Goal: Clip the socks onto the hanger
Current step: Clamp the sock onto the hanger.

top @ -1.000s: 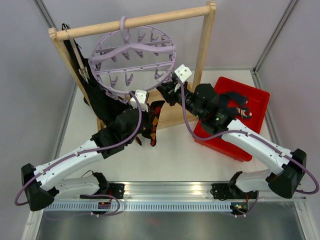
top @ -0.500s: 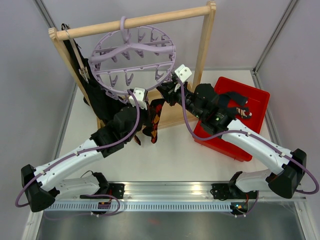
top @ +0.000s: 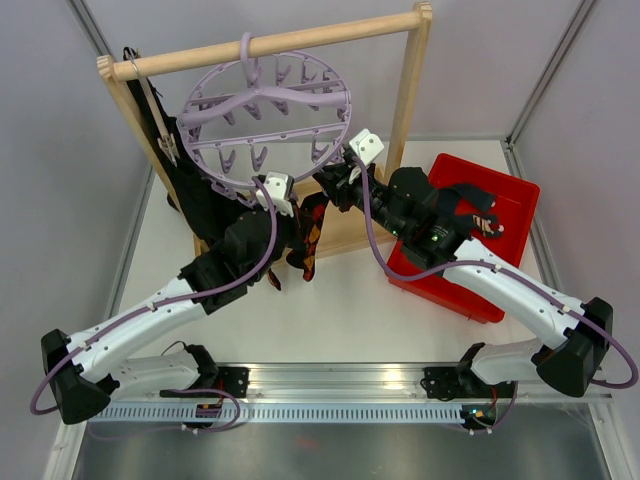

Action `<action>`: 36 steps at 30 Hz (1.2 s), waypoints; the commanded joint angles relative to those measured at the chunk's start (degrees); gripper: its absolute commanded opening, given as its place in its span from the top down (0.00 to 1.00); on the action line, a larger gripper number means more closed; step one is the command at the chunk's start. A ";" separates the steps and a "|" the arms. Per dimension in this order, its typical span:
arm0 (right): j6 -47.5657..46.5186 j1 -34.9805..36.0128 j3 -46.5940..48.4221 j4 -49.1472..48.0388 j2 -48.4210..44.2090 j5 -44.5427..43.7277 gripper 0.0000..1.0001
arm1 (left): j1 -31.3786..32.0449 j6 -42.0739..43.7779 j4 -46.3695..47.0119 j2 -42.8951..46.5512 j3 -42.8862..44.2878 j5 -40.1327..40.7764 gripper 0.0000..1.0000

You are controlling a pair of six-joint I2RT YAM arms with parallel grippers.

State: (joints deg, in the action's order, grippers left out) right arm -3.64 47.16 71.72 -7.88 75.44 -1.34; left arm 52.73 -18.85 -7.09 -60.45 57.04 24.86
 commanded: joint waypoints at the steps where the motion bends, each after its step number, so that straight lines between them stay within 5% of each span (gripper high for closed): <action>1: 0.65 0.30 1.49 -1.00 -0.21 -0.68 1.00 | -0.26 -0.84 2.87 -0.02 2.38 -1.22 0.98; 36: 1.62 0.83 1.22 -2.32 0.32 -0.68 1.00 | -0.35 -1.72 4.54 3.49 1.24 -2.98 0.98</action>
State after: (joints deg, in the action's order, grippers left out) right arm -2.76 47.53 71.72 -8.19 75.70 -1.39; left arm 52.66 -18.98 -5.43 -58.06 57.06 21.93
